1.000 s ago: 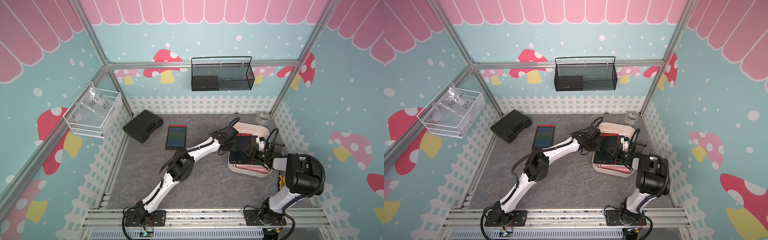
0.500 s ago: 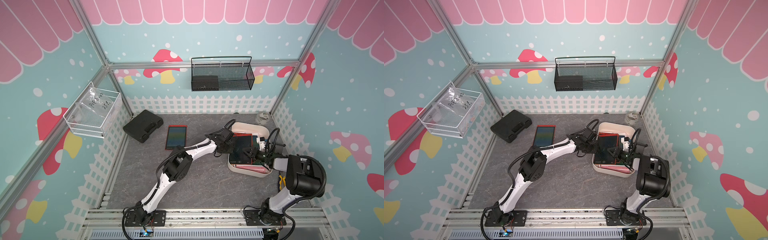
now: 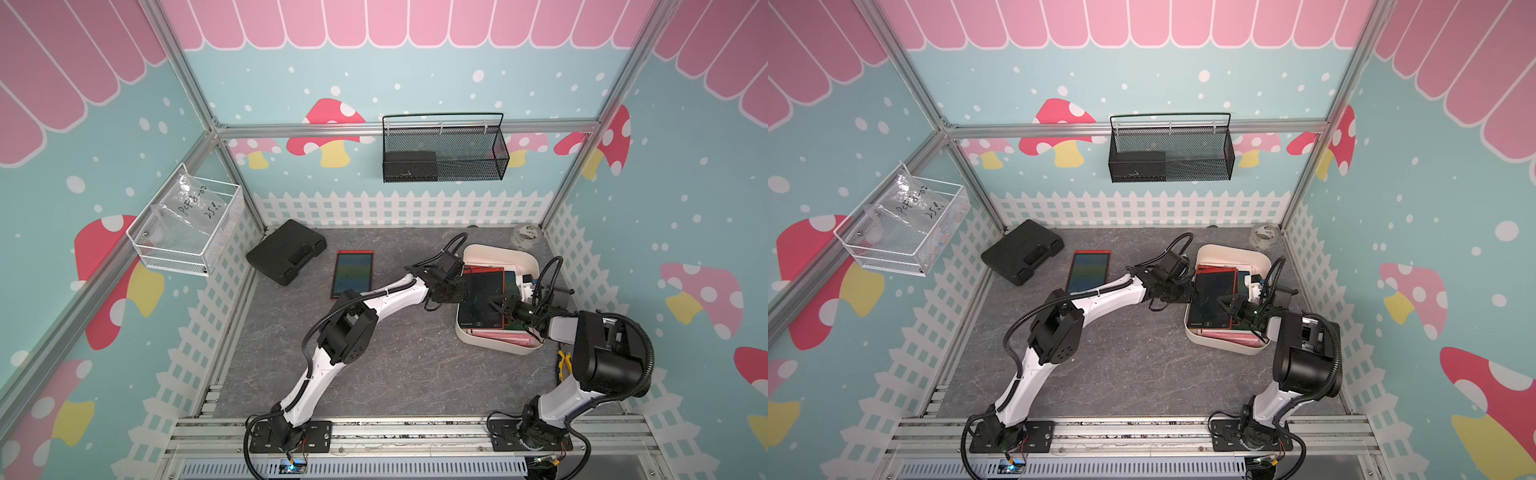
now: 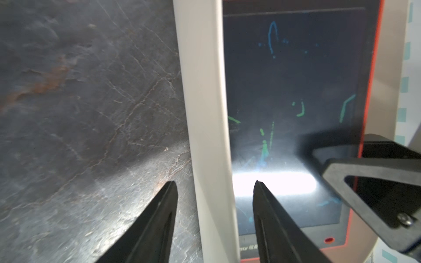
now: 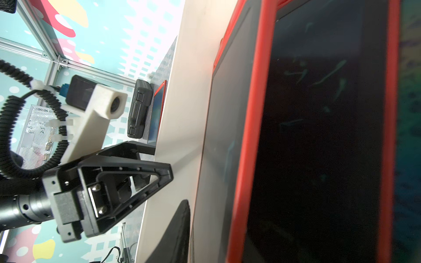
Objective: Take out the writing tablet from the storage box
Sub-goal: Pick up the writing tablet from the storage box.
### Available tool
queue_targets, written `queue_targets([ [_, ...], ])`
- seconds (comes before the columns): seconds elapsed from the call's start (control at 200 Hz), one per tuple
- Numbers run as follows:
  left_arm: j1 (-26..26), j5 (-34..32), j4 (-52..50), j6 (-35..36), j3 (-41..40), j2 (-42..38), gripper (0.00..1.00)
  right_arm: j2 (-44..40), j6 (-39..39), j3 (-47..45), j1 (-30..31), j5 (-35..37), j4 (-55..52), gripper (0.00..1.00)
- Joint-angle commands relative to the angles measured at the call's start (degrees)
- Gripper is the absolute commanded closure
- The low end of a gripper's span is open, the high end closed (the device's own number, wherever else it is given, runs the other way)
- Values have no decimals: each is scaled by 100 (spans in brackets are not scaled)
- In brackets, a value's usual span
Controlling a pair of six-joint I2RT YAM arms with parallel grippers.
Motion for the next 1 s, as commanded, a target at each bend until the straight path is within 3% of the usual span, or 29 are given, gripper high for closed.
queue_targets([
  [0.0,55,38,130,87,-147,-332,45,-141,-104,-66,-32,-110,6,73],
  [0.466,143,61,268,104,-513,-601,45,-204,-104,-137,-32,-98,28,86],
  [0.997,244,71,298,126,-729,-842,45,-237,14,-36,-128,-286,151,92],
])
